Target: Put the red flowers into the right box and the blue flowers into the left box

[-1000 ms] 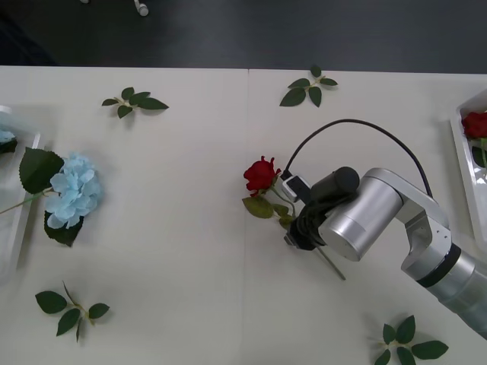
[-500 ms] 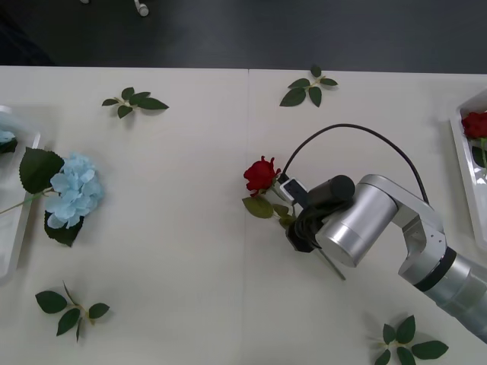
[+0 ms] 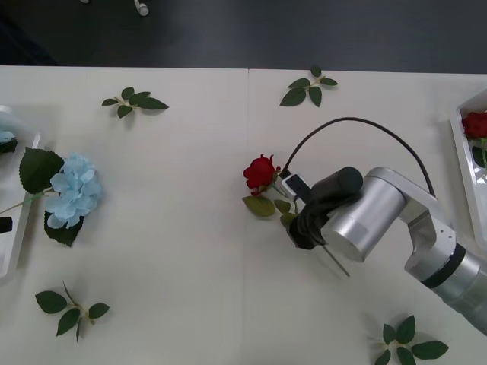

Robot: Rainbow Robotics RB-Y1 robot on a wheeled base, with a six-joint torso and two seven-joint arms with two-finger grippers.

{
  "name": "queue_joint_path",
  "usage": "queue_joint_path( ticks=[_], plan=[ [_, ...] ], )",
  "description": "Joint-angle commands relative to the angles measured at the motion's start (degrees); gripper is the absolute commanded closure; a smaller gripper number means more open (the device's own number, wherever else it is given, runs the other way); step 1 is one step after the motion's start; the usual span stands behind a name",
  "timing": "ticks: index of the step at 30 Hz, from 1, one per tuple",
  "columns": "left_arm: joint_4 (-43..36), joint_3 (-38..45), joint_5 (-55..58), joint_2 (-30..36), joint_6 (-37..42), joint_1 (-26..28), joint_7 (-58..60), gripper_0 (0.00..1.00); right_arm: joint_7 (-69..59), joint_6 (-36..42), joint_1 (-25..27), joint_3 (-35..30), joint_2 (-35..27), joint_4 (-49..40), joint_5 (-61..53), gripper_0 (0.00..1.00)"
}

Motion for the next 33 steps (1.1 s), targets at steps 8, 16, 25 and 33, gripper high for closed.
queue_joint_path(
  ticks=[8, 16, 25, 33],
  plan=[
    [-0.87, -2.39, 1.1, 0.61, 7.91, -7.52, -1.93, 0.0, 0.17, 25.18, -5.42, -21.36, -9.82, -20.91, -15.39, 1.0],
    [-0.87, -6.87, -1.27, 0.61, 9.75, -13.32, -1.93, 0.0, -1.15, 34.9, -9.12, -32.09, -20.63, -22.23, -22.6, 1.0],
    [-0.87, -10.39, -4.61, -1.15, 10.45, -18.77, -1.93, 0.0, -2.82, 32.13, -9.2, -37.8, -34.17, -8.08, -29.01, 1.0],
    [-0.87, -10.65, -6.37, -5.28, 10.45, -19.74, -1.93, 0.0, -1.06, 24.83, -9.03, -38.94, -36.98, 11.17, -25.5, 1.0]
  ],
)
